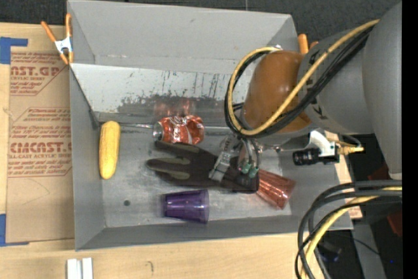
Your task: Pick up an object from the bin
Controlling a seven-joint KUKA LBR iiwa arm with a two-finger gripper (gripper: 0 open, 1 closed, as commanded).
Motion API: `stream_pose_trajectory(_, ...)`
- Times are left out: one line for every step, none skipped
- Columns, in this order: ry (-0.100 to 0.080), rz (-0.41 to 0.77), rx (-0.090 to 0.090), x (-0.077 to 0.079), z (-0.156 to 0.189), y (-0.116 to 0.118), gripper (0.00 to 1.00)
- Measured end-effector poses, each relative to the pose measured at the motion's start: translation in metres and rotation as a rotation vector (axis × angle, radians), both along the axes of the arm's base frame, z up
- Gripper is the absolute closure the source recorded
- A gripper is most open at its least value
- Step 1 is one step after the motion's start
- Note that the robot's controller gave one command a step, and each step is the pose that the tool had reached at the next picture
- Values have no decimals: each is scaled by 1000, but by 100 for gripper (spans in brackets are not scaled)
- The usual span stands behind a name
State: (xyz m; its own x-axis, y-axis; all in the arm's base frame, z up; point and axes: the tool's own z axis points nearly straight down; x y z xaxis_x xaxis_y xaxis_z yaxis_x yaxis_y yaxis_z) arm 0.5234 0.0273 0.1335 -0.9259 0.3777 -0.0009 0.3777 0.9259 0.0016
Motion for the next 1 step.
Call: stream_pose_trajectory(1,0,0,0,7,0,100)
